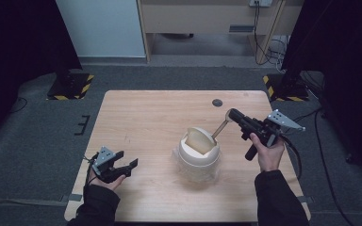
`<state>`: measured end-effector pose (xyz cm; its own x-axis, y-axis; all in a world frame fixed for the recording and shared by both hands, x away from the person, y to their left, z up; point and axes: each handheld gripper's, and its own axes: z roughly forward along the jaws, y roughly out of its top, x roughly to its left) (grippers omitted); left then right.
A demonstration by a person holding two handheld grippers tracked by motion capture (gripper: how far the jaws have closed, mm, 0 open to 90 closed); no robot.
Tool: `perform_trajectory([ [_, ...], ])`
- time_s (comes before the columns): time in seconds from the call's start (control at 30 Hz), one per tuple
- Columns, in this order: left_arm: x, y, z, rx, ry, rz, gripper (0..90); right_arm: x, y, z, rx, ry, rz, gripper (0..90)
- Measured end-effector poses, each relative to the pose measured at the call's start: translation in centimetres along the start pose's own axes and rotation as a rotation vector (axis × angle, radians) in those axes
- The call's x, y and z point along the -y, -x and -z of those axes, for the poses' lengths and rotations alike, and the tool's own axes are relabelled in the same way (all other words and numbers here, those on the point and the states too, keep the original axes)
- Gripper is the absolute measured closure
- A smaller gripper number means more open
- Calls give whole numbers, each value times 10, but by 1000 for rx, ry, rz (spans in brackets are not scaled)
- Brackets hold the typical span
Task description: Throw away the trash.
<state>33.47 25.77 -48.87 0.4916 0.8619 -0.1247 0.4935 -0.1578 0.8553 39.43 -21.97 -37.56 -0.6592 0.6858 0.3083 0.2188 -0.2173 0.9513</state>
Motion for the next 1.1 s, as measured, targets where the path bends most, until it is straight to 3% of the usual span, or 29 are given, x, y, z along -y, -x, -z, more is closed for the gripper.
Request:
perform_trajectory([
  [0.47, -1, 0, -4, 7, -4, -2, 261, 38, -3, -19, 9, -148, -4, 830],
  [0.63, 0, 0, -4, 10, -7, -4, 260, 42, -2, -19, -2, -170, -29, 744],
  [0.87, 0, -3, -4, 2, -12, 1, 250, 34, 10, 2, 45, -137, -26, 606],
  [1.0, 2, -6, -5, -8, -40, 0, 232, 46, 26, 19, 109, -171, -14, 467],
  [1.1, 3, -8, -6, -10, -56, -2, 220, 52, 34, 27, 142, -185, -15, 415],
])
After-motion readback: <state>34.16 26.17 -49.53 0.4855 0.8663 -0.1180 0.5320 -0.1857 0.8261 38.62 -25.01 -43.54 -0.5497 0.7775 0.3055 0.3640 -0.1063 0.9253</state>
